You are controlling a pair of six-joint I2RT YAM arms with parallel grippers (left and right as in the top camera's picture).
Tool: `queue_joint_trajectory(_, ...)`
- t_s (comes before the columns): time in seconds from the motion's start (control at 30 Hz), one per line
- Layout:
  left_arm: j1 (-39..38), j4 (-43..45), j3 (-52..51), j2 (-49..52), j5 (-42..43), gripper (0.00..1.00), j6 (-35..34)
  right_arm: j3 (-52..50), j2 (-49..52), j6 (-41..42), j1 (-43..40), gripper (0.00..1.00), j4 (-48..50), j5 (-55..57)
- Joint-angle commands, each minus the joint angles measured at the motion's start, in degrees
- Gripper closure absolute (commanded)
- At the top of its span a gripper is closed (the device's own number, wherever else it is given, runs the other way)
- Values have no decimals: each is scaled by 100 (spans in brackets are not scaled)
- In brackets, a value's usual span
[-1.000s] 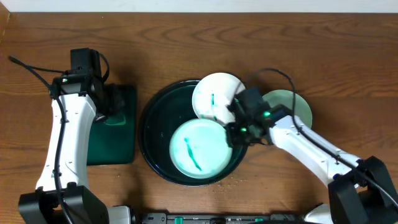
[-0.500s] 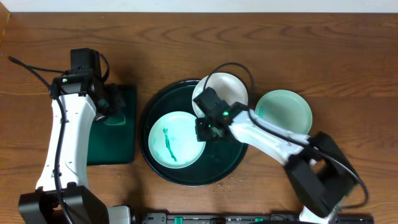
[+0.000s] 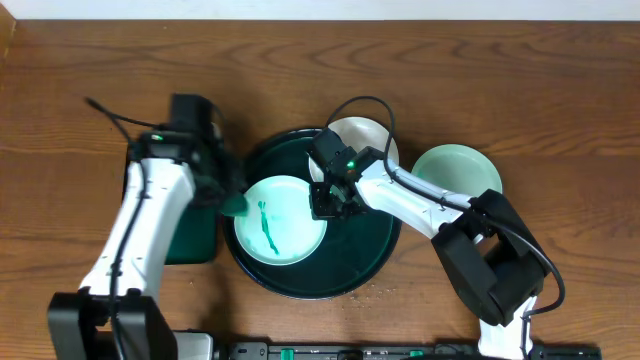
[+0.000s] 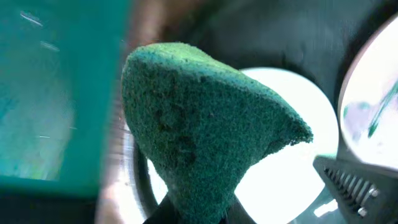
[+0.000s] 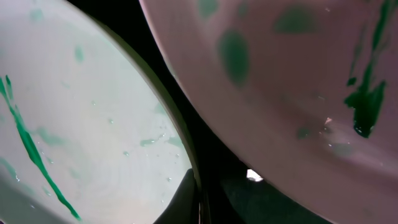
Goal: Clean dirty plates on tray and stack at the side
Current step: 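Scrub the bottom plate with the sponge in the left gripper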
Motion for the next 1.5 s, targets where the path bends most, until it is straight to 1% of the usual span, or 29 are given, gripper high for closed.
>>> queue_joint_trajectory(0.0, -310, 236, -538, -20, 87, 93, -581, 85, 138, 74, -46, 99, -24, 59)
queue_joint_trajectory(0.07, -444, 509, -898, -17, -188, 93, -855, 85, 138, 74, -48, 99, -33, 57)
queue_joint_trajectory(0.13, -540, 881, -1257, -11, -455, 93, -970, 85, 138, 74, -48, 99, -31, 57)
queue_joint_trajectory(0.27, -667, 1620, -1812, 37, -485, 92, -1075, 85, 138, 74, -48, 99, -28, 52)
queue_joint_trajectory(0.4, -817, 2212, -2098, 197, -509, 93, -1110, 85, 138, 72, -48, 99, -28, 35)
queue_joint_trajectory(0.53, -1029, 2400, -2127, 614, -544, 93, -1110, 85, 138, 72, -48, 99, -28, 35)
queue_joint_trajectory(0.6, -1152, 2503, -2127, 870, -431, 93, -1084, 85, 138, 72, -48, 99, -28, 35)
queue_joint_trajectory(0.63, -1207, 2568, -2122, 970, -243, 93, -935, 85, 138, 72, -48, 99, -28, 35)
queue_joint_trajectory(0.83, -1381, 2673, -1958, 1038, 1266, 93, 1075, 85, 138, 48, -48, 99, -28, 35)
queue_joint_trajectory(0.87, -1381, 2673, -1934, 1023, 1397, 93, 1235, 85, 138, 48, -48, 99, -26, 35)
queue_joint_trajectory(0.93, -1366, 2677, -1884, 1014, 1346, 93, 1255, 85, 138, 50, -48, 99, -24, 33)
queue_joint_trajectory(1.0, -1322, 2699, -1878, 1014, 1062, 93, 1075, 85, 138, 50, -48, 99, -24, 33)
queue_joint_trajectory(1.03, -1283, 2671, -1880, 1014, 651, 93, 706, 85, 138, 50, -48, 99, -24, 33)
queue_joint_trajectory(1.1, -1217, 2457, -1880, 1014, -258, 93, -203, 85, 136, 50, -48, 99, -26, 35)
queue_joint_trajectory(1.13, -1172, 2190, -1880, 1014, -841, 92, -909, 85, 136, 50, -48, 99, -28, 35)
queue_joint_trajectory(1.2, -1113, 1676, -1880, 1014, -1440, 93, -1790, 85, 138, 50, -48, 99, -28, 35)
queue_joint_trajectory(1.23, -1106, 1478, -1880, 1014, -1534, 93, -1952, 85, 138, 50, -48, 99, -28, 35)
queue_joint_trajectory(1.33, -1121, 1145, -1880, 1014, -1434, 93, -1965, 85, 138, 50, -48, 99, -24, 33)
queue_joint_trajectory(1.4, -1137, 1054, -1880, 1014, -1178, 93, -1958, 85, 138, 50, -48, 99, -22, 31)
queue_joint_trajectory(1.47, -1154, 1154, -1880, 1014, -529, 93, -1641, 85, 138, 50, -48, 99, -22, 11)
